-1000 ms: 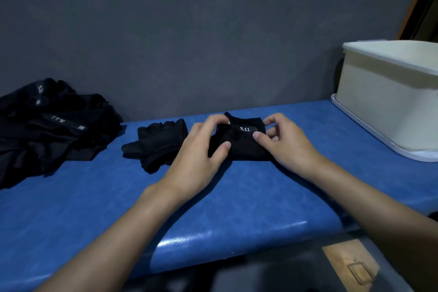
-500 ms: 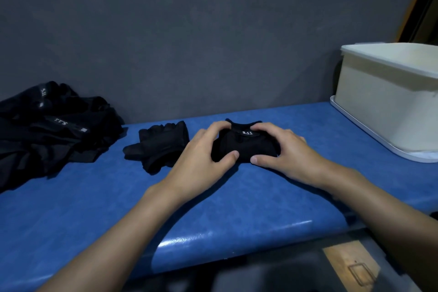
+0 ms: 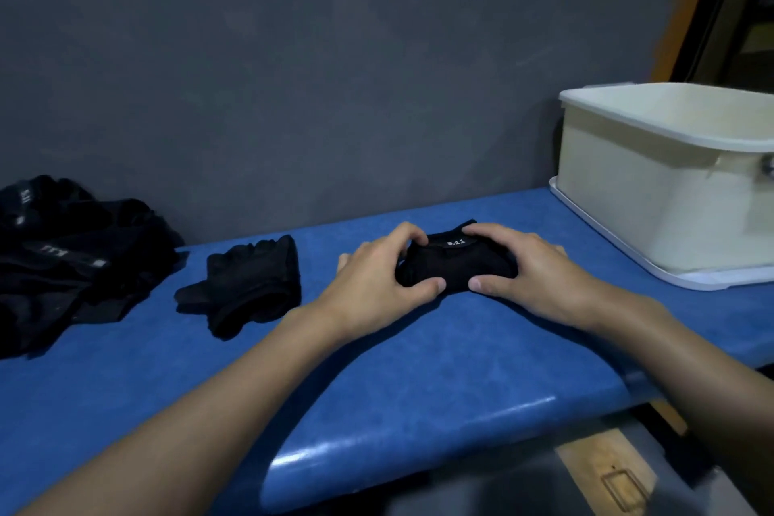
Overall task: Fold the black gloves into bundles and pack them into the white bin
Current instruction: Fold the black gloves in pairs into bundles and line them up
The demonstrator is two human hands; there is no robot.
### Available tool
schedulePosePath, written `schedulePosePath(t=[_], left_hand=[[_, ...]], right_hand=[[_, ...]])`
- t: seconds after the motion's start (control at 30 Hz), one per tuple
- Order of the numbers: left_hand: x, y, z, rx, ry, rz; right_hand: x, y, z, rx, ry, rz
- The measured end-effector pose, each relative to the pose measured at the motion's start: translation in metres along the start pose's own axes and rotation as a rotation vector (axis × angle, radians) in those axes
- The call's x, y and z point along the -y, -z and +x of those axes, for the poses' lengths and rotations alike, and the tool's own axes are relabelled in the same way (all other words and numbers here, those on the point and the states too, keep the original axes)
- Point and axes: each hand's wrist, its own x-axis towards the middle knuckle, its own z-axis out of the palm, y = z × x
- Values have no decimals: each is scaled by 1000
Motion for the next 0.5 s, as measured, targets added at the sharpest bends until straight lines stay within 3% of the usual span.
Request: schedulePosePath(t=[0.17,0.5], left_hand=[[-8,-24,39,-24,-4,32],[5,-50,118,-46,20,99]], right_hand=[[-21,10,-4,-90,-109,-54],[-32,5,-3,-46,-207,-360]])
